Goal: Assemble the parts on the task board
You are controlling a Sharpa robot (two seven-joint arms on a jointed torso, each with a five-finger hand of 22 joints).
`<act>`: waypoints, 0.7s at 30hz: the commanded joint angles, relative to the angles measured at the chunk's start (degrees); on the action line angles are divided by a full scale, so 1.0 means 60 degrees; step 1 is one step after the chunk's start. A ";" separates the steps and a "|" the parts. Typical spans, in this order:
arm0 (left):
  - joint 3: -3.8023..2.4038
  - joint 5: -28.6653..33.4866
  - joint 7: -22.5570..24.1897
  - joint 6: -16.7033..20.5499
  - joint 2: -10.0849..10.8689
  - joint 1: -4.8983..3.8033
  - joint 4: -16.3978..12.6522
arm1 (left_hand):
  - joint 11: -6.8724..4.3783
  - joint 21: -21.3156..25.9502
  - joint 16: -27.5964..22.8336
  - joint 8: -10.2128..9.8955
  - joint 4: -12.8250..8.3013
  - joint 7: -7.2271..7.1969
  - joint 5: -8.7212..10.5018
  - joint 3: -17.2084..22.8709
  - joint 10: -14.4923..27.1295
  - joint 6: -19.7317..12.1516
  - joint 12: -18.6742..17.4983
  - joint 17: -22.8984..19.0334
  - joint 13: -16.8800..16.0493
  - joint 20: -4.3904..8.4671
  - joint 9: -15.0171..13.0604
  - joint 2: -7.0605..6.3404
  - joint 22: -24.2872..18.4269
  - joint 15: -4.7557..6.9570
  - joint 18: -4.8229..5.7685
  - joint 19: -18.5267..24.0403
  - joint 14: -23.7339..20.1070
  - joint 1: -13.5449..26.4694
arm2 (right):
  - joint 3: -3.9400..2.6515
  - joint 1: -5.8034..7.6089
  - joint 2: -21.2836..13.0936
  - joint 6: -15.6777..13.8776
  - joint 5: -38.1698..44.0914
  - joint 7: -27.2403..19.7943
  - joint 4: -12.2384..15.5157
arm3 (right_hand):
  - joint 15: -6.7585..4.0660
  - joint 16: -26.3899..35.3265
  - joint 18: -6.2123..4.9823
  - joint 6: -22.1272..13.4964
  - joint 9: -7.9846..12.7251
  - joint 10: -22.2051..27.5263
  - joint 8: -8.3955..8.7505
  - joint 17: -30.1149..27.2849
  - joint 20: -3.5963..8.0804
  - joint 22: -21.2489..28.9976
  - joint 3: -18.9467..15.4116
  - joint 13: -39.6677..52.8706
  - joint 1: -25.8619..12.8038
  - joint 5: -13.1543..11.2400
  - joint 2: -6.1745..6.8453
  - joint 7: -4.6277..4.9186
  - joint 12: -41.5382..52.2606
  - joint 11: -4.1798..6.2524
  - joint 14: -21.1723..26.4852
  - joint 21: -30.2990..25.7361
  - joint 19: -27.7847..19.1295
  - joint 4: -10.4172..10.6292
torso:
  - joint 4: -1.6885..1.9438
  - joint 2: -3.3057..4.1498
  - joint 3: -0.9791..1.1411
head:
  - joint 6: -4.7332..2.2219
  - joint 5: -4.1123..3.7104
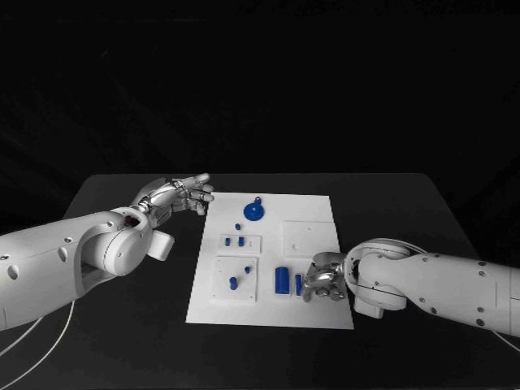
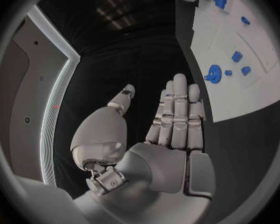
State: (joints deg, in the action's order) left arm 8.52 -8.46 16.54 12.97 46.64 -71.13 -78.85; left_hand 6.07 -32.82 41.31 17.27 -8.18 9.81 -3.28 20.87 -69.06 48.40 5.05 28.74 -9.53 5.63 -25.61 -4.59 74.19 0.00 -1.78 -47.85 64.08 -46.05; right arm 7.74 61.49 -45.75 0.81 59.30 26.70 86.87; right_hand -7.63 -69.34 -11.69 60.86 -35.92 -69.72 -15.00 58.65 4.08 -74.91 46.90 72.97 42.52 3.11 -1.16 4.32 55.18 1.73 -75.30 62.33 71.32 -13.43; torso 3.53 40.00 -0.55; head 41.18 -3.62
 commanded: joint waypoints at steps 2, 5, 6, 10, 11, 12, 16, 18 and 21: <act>-0.0006 0.0044 0.0049 -0.0071 -0.0010 -0.0007 -0.0030 | -0.0007 0.0053 -0.0049 0.0029 0.0039 -0.0013 0.0038 0.0032 0.0037 -0.0082 -0.0049 0.0014 -0.0010 0.0006 0.0011 0.0012 0.0014 0.0009 -0.0176 -0.0084 0.0034 -0.0046 | 0.0007 -0.0017 0.0031 0.0048 0.0244 0.0116 -0.0075 | -0.0008 -0.0010 -0.0551 0.0066 0.0024 -0.0034 0.0060 0.0006 -0.0034 -0.0135 0.0052 0.0014 0.0044 -0.0051 0.0012 0.0030 -0.0032 0.0018 0.0016 -0.0003 0.0003 -0.0064 | -0.0004 -0.0001 0.0005 | -0.0009 0.0003; -0.0005 0.0044 0.0038 -0.0073 -0.0007 -0.0007 -0.0033 | -0.0007 0.0053 -0.0050 0.0030 0.0037 -0.0013 0.0038 0.0034 0.0036 -0.0082 -0.0049 0.0016 -0.0010 0.0005 0.0011 0.0015 0.0017 0.0009 -0.0175 -0.0085 0.0034 -0.0055 | 0.0007 -0.0017 0.0032 0.0090 0.0244 0.0114 -0.0076 | -0.0008 -0.0013 -0.0551 0.0073 0.0022 -0.0041 0.0057 0.0007 -0.0037 -0.0137 0.0108 0.0016 0.0053 -0.0051 0.0011 0.0029 -0.0028 0.0019 0.0013 0.0006 0.0011 -0.0090 | -0.0005 -0.0001 0.0005 | -0.0011 0.0004; -0.0004 0.0044 0.0037 -0.0071 -0.0007 -0.0007 -0.0034 | -0.0007 0.0053 -0.0050 0.0030 0.0037 -0.0013 0.0039 0.0034 0.0036 -0.0081 -0.0048 0.0017 -0.0010 0.0005 0.0011 0.0016 0.0017 0.0009 -0.0175 -0.0086 0.0034 -0.0056 | 0.0007 -0.0017 0.0034 0.0113 0.0244 0.0099 -0.0072 | -0.0008 -0.0014 -0.0551 0.0075 0.0021 -0.0044 0.0055 0.0007 -0.0039 -0.0138 0.0129 0.0017 0.0057 -0.0051 0.0012 0.0029 -0.0027 0.0019 0.0012 0.0010 0.0014 -0.0102 | -0.0005 -0.0001 0.0005 | -0.0011 0.0004; -0.0003 0.0044 0.0037 -0.0064 -0.0010 -0.0007 -0.0034 | -0.0007 0.0054 -0.0051 0.0031 0.0037 -0.0013 0.0039 0.0032 0.0035 -0.0081 -0.0048 0.0018 -0.0010 0.0004 0.0011 0.0016 0.0020 0.0009 -0.0174 -0.0086 0.0035 -0.0057 | 0.0007 -0.0017 0.0023 0.0174 0.0241 0.0079 -0.0069 | -0.0006 -0.0014 -0.0551 0.0076 0.0020 -0.0046 0.0056 0.0006 -0.0045 -0.0138 0.0144 0.0017 0.0036 -0.0052 0.0041 0.0031 -0.0027 0.0017 0.0012 0.0014 0.0017 -0.0113 | -0.0008 -0.0003 0.0009 | -0.0025 0.0008; -0.0003 0.0043 0.0036 -0.0070 -0.0012 -0.0007 -0.0034 | -0.0007 0.0055 -0.0051 0.0032 0.0038 -0.0013 0.0039 0.0032 0.0035 -0.0080 -0.0048 0.0019 -0.0011 0.0004 0.0012 0.0016 0.0020 0.0009 -0.0174 -0.0086 0.0035 -0.0058 | 0.0007 -0.0017 0.0006 0.0173 0.0236 0.0075 -0.0065 | -0.0005 -0.0014 -0.0551 0.0074 0.0020 -0.0047 0.0057 0.0006 -0.0047 -0.0138 0.0149 0.0017 0.0029 -0.0052 0.0054 0.0032 -0.0028 0.0016 0.0012 0.0015 0.0018 -0.0119 | -0.0009 -0.0004 0.0008 | -0.0033 0.0006; -0.0003 0.0043 0.0034 -0.0071 -0.0013 -0.0007 -0.0034 | -0.0007 0.0055 -0.0051 0.0032 0.0038 -0.0012 0.0039 0.0031 0.0034 -0.0080 -0.0048 0.0019 -0.0011 0.0004 0.0012 0.0015 0.0021 0.0009 -0.0174 -0.0086 0.0035 -0.0059 | 0.0007 -0.0017 -0.0006 0.0173 0.0231 0.0067 -0.0062 | -0.0004 -0.0013 -0.0551 0.0074 0.0020 -0.0047 0.0057 0.0006 -0.0048 -0.0138 0.0153 0.0018 0.0025 -0.0052 0.0062 0.0032 -0.0028 0.0015 0.0012 0.0016 0.0018 -0.0125 | -0.0009 -0.0004 0.0008 | -0.0033 0.0006; -0.0003 0.0043 0.0032 -0.0073 -0.0007 -0.0007 -0.0030 | -0.0006 0.0056 -0.0052 0.0032 0.0037 -0.0012 0.0039 0.0030 0.0034 -0.0081 -0.0048 0.0021 -0.0011 0.0003 0.0012 0.0014 0.0023 0.0009 -0.0173 -0.0087 0.0035 -0.0061 | 0.0007 -0.0017 -0.0075 0.0159 0.0175 -0.0005 -0.0029 | 0.0001 -0.0011 -0.0551 0.0071 0.0021 -0.0050 0.0060 0.0001 -0.0062 -0.0137 0.0141 0.0019 -0.0041 -0.0041 0.0175 0.0038 -0.0029 0.0008 0.0009 0.0024 0.0026 -0.0177 | -0.0006 -0.0001 0.0007 | -0.0030 0.0002; -0.0003 0.0043 0.0036 -0.0070 -0.0006 -0.0007 -0.0014 | -0.0006 0.0056 -0.0052 0.0032 0.0037 -0.0012 0.0039 0.0030 0.0034 -0.0081 -0.0048 0.0022 -0.0011 0.0003 0.0012 0.0014 0.0024 0.0009 -0.0173 -0.0087 0.0035 -0.0062 | 0.0006 -0.0017 -0.0128 0.0170 0.0126 -0.0146 -0.0008 | 0.0008 -0.0007 -0.0551 0.0072 0.0027 -0.0052 0.0066 -0.0004 -0.0075 -0.0134 0.0080 0.0018 -0.0122 -0.0024 0.0299 0.0044 -0.0031 0.0001 0.0003 0.0029 0.0035 -0.0214 | -0.0009 -0.0002 0.0010 | -0.0049 0.0001; -0.0003 0.0043 0.0046 -0.0062 -0.0010 -0.0007 0.0012 | -0.0006 0.0057 -0.0053 0.0033 0.0038 -0.0012 0.0039 0.0029 0.0034 -0.0081 -0.0047 0.0023 -0.0011 0.0003 0.0012 0.0014 0.0025 0.0008 -0.0172 -0.0087 0.0036 -0.0063 | 0.0004 -0.0016 -0.0232 0.0384 -0.0087 -0.0544 0.0041 | 0.0014 0.0003 -0.0551 0.0067 0.0040 -0.0051 0.0078 -0.0015 -0.0089 -0.0126 -0.0105 0.0017 -0.0280 -0.0007 0.0576 0.0052 -0.0036 -0.0007 -0.0006 0.0030 0.0052 -0.0259 | -0.0008 -0.0005 0.0010 | -0.0066 -0.0005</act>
State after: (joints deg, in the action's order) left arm 8.54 -8.46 16.43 12.97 46.65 -71.13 -78.75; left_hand 5.98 -32.82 41.31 17.27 -8.18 9.80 -3.28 20.86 -69.15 48.40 5.05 28.78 -9.51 5.73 -25.62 -4.59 74.24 0.00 -1.78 -47.95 64.08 -46.05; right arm 7.68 61.52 -46.93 0.97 59.54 26.00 86.97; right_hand -7.63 -69.33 -11.71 61.16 -35.56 -69.72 -14.74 58.65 3.86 -74.90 46.57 73.01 40.97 3.11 1.81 4.40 55.18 1.74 -75.30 62.33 71.51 -14.96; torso 3.47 39.99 -0.49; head 40.86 -3.60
